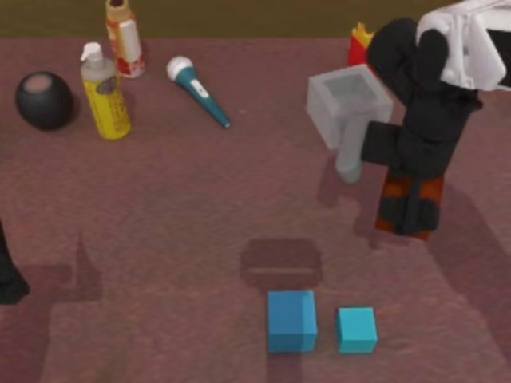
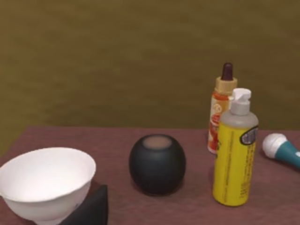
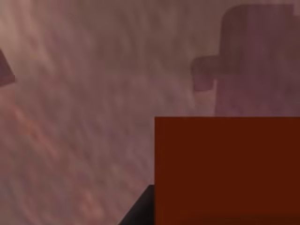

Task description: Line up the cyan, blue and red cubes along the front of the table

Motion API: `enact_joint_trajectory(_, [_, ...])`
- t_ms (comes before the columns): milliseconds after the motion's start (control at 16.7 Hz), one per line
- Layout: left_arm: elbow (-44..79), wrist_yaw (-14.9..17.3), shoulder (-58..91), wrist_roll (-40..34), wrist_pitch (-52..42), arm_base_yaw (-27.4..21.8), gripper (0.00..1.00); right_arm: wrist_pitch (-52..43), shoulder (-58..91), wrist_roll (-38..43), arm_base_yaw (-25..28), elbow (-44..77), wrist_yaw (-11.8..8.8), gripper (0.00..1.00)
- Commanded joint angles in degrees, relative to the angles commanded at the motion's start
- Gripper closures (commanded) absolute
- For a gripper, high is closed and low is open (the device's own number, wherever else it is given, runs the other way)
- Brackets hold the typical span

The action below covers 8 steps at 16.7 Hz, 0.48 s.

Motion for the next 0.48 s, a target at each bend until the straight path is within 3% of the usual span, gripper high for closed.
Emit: enact_joint_trajectory(480, [0.0, 0.0, 0.0, 0.0, 0.0, 0.0, 0.0, -10.3, 12.0, 11.8, 23.1, 22.0, 0.0, 1.0])
